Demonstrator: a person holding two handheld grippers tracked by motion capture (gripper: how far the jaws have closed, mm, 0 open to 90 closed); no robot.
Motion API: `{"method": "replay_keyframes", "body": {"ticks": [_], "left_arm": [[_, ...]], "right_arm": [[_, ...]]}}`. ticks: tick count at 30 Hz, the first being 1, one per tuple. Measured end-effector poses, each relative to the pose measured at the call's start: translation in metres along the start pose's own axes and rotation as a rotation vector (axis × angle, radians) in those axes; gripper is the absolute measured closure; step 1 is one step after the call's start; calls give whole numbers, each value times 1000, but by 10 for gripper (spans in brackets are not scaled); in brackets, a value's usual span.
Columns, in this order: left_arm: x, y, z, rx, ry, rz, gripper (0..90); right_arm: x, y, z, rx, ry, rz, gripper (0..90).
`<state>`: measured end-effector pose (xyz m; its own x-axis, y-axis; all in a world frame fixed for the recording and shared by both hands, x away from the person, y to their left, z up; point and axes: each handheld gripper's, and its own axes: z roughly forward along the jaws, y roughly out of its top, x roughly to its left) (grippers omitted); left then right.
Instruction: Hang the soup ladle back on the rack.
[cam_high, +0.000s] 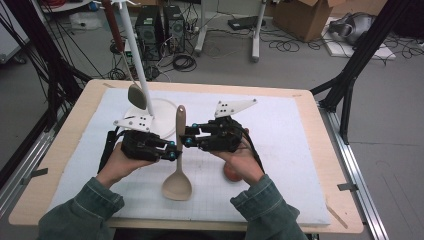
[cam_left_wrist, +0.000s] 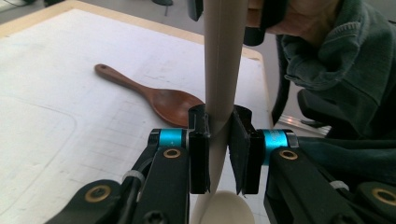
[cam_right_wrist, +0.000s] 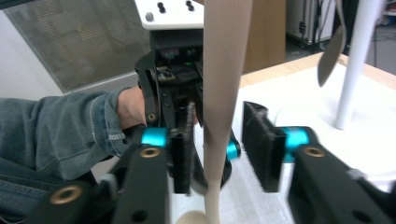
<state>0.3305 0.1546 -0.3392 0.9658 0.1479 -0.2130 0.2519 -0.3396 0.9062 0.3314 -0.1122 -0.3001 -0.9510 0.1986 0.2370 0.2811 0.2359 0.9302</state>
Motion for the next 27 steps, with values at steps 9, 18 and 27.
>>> {"method": "replay_keyframes", "body": {"ticks": [9, 18, 27], "left_arm": [[4, 2, -14, -33, 70, -10, 782], [9, 5, -27, -62, 133, -22, 782], [18, 18, -48, -89, 204, -28, 782]], "right_arm": [[-4, -9, -16, 6, -63, 4, 475], [-8, -18, -36, 9, -152, 4, 361], [-12, -32, -54, 9, -220, 15, 304]]}}
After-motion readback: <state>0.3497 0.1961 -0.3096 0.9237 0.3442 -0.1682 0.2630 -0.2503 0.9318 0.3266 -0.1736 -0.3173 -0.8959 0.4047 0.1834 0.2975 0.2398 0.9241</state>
